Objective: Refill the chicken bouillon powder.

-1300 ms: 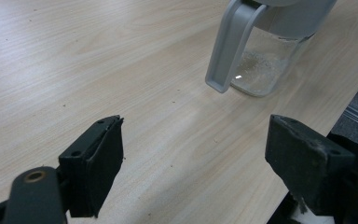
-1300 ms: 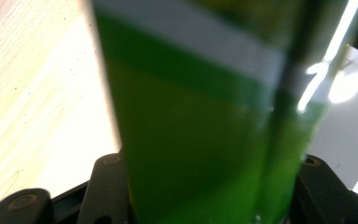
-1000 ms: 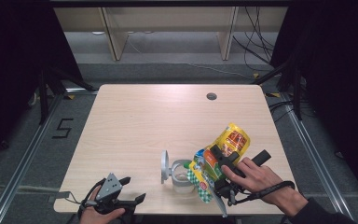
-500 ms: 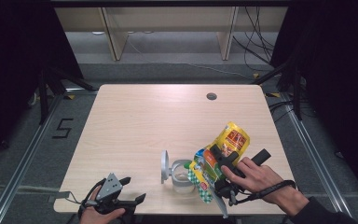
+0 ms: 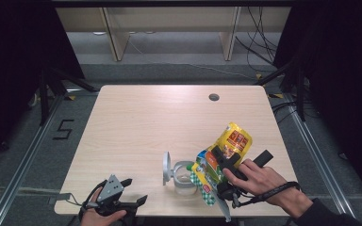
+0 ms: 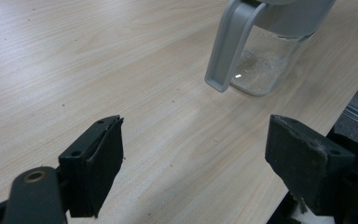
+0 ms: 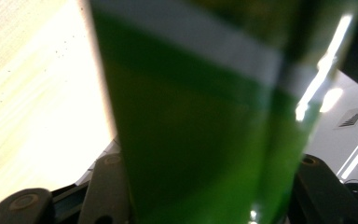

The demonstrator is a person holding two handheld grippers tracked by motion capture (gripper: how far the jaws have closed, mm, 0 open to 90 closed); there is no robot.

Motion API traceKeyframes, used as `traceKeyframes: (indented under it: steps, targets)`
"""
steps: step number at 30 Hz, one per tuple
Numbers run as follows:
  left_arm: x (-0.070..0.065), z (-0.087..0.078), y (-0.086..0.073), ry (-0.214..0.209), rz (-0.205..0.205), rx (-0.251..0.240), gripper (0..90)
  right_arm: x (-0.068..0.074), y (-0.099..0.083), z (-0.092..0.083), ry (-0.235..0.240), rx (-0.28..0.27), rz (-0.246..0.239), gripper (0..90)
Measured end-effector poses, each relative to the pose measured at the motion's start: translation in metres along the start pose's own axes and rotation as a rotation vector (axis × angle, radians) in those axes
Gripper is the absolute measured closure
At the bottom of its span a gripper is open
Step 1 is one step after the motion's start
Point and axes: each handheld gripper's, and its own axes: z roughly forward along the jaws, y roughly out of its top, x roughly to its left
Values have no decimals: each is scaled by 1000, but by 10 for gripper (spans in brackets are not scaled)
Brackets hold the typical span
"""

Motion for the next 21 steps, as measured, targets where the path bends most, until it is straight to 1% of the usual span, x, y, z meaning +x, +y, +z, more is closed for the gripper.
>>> traceKeyframes:
  steps: [1,2,3,4,5,6,7,8,9,10,11,13,14,16,17,21]
  targets:
    - [0,0,0,0,4,4,188,0,0,0,-7,-6,-7,534]
    - [0,0,0,0,4,4,187,0,0,-1,-17,0,-16,534]
    - [0,0,0,0,5,5,188,1,1,-1,-12,0,-15,534]
    - [0,0,0,0,4,4,187,1,1,-2,-20,7,3,534]
    - [0,0,0,0,2,4,188,2,1,-2,-14,7,10,534]
    - [0,0,0,-2,3,4,188,2,2,-2,-17,8,7,534]
    - [0,0,0,-3,2,4,188,1,2,-1,-5,2,11,534]
    - [0,0,0,-6,-3,2,187,0,1,-1,-10,-3,-6,534]
    - [0,0,0,-9,-8,-5,187,0,2,-1,-12,-2,-12,534]
    - [1,0,0,-11,11,-5,187,2,2,-1,-12,12,0,535]
    - [2,-1,1,-8,26,5,187,2,3,-1,-4,13,-5,535]
    - [2,-1,1,-8,22,4,188,1,2,-1,-17,12,-12,543]
    - [2,-1,1,-8,23,4,187,0,1,0,-8,4,-23,546]
    - [2,0,0,-9,17,-1,187,1,1,0,-12,8,-15,546]
    - [1,0,0,-9,13,-5,187,0,1,0,-6,1,-15,546]
    - [1,0,0,-9,13,-7,188,0,1,-1,-8,2,-17,547]
